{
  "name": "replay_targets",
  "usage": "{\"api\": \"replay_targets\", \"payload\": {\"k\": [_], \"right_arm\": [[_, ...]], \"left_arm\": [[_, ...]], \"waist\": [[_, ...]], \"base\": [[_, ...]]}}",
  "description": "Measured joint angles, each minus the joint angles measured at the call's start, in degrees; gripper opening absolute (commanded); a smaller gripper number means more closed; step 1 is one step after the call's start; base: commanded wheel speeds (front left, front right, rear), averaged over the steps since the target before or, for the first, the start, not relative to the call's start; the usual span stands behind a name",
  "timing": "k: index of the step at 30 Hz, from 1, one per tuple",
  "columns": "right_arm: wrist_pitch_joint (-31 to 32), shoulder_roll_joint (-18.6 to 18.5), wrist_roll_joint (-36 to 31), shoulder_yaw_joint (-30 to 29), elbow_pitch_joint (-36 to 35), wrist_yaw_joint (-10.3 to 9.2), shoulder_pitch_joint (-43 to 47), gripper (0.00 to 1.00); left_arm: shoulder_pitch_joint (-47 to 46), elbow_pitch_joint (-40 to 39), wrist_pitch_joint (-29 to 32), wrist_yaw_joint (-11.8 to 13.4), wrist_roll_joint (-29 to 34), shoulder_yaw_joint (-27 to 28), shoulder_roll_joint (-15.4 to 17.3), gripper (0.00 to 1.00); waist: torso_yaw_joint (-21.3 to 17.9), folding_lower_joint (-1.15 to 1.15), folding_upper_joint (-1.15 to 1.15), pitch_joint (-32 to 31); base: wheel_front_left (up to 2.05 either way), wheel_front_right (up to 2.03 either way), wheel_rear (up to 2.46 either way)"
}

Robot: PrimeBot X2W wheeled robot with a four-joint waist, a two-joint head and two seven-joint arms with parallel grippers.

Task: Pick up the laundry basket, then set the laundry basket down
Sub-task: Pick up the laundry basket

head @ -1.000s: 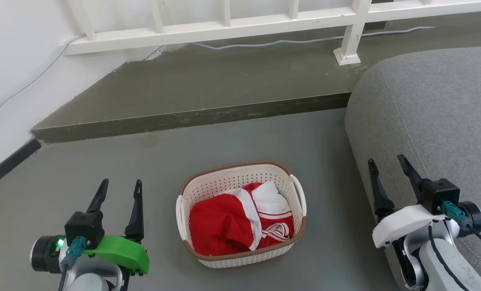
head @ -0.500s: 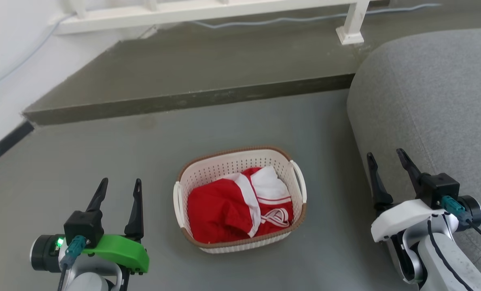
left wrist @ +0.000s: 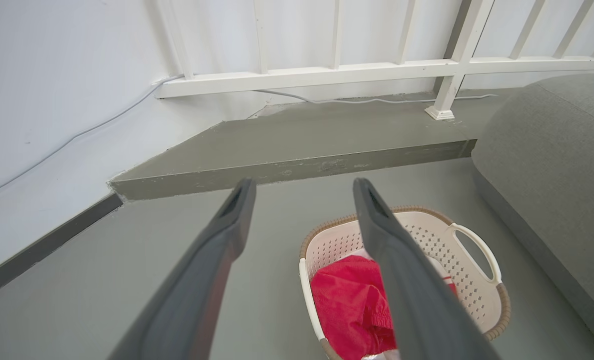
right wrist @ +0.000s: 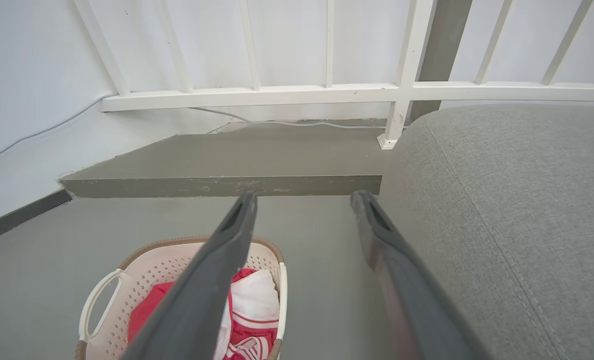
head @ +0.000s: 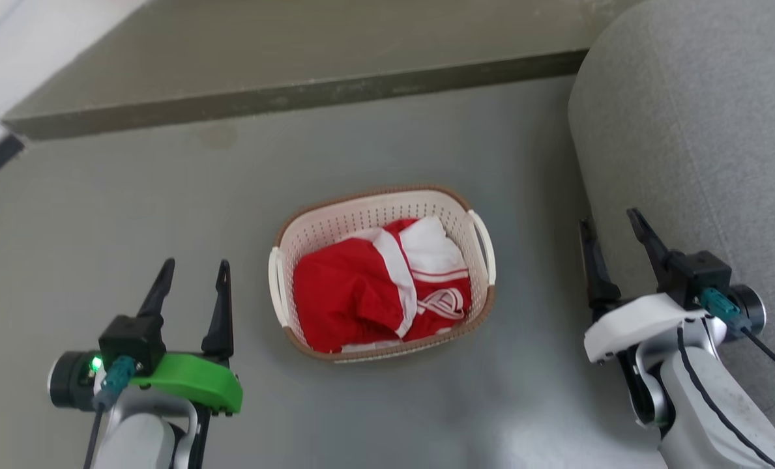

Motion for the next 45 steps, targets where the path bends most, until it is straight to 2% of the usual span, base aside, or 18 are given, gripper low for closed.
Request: {"api": "replay_targets", "payload": {"k": [23,45], "right_arm": [[0.0,1.7,-1.1,0.8,2.0,0.43,-11.5,1.00],[0.0,3.3,-1.7,1.9,6.0,0.55,-21.9,1.00]], "left_arm": [[-10.2,1.0,0.0,-2.5,0.0,0.6,0.0,1.00],[-20.4,6.8,-0.2,-5.0,0.2,0.4,0.1,1.00]], "waist": [[-0.5,0.01,0.00,16.7],[-1.5,0.01,0.00,31.1]], "base": [[0.00,0.00,0.00],[0.00,0.00,0.00]]}}
